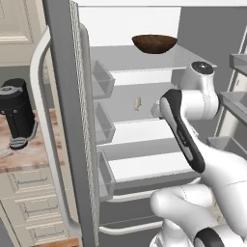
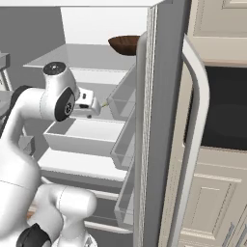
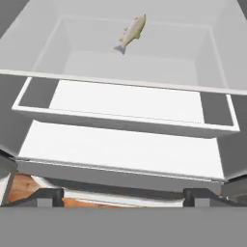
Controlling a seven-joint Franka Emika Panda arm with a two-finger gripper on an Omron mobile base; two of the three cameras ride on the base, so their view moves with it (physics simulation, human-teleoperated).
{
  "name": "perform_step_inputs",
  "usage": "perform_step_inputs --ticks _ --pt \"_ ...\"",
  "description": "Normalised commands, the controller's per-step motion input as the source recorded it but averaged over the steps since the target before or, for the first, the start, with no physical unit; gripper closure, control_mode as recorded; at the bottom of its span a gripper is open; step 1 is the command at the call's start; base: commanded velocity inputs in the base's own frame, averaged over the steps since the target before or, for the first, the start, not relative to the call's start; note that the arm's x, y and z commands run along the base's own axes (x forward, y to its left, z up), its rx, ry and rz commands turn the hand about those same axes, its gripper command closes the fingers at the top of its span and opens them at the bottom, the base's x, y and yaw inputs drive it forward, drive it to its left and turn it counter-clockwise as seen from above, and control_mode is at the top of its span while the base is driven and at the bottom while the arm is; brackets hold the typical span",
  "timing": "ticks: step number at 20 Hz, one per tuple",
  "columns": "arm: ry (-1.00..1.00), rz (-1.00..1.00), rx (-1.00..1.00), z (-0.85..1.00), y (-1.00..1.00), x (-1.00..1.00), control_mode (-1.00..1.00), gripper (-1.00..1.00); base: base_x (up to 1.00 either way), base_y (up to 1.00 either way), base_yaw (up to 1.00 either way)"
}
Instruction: Take the fish from the fridge and place it on the digital scale on the counter by the fridge. Wait a few seconds for a reading, then move it to the plate on the dining counter.
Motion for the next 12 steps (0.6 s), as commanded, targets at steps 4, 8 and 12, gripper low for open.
perform_step_inputs --ticks 4,8,12 --pt "-0.10 0.00 0.05 0.00 0.00 0.49 -1.00 -1.00 0.00 0.00 0.00" --pt "-0.08 -0.01 0.05 0.00 0.06 0.59 -1.00 -1.00 0.00 0.00 0.00" --pt "-0.09 -0.04 0.02 0.00 0.22 0.78 -1.00 -1.00 0.00 0.00 0.00"
